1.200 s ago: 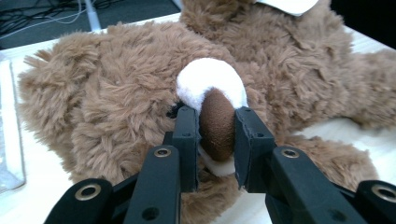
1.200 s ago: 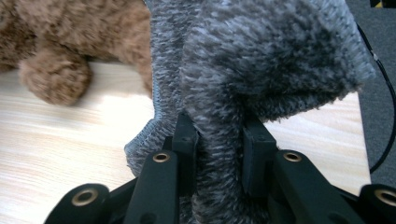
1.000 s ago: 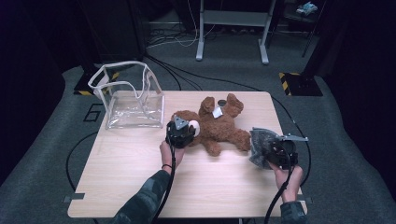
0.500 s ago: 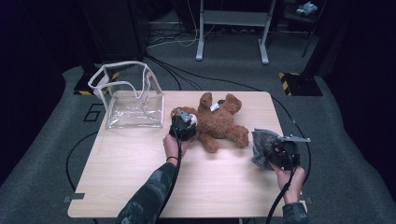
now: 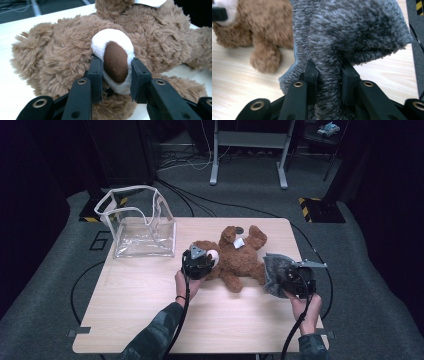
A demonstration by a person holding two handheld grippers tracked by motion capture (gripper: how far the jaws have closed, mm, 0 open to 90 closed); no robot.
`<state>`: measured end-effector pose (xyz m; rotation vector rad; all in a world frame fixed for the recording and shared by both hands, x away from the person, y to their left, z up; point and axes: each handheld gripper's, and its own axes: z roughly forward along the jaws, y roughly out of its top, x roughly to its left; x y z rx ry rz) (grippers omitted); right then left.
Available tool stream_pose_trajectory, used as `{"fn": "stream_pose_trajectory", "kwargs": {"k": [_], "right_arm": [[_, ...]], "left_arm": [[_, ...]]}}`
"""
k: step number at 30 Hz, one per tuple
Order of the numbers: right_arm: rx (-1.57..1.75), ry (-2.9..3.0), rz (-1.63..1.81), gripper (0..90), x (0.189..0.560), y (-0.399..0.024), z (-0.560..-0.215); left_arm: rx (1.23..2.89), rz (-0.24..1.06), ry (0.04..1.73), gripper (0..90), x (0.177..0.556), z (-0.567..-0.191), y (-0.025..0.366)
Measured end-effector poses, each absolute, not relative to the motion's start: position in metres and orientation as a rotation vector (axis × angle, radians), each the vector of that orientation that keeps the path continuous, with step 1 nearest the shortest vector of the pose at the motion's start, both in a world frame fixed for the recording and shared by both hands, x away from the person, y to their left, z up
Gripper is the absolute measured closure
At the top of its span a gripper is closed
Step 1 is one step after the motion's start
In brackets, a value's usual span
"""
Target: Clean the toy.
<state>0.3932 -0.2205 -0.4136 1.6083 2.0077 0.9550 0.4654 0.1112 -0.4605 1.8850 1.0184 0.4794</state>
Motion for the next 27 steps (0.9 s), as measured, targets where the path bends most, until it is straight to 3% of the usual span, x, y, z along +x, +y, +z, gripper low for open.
{"fn": "stream_pose_trajectory", "kwargs": {"k": [4,15,27], "right_arm": [[1.577,2.030,0.973,71.3,0.397,-0.206,-0.407],[1.449,2.135,0.987,71.4,0.420,-0.146,-0.395],[1.339,2.222,0.989,71.4,0.441,-0.093,-0.385]], "left_arm": [[1.899,0.454,1.017,65.7,0.458,-0.461,0.109],[1.871,0.535,1.059,31.0,0.448,-0.457,0.125],[1.944,0.518,1.070,25.0,0.441,-0.494,0.158]]}}
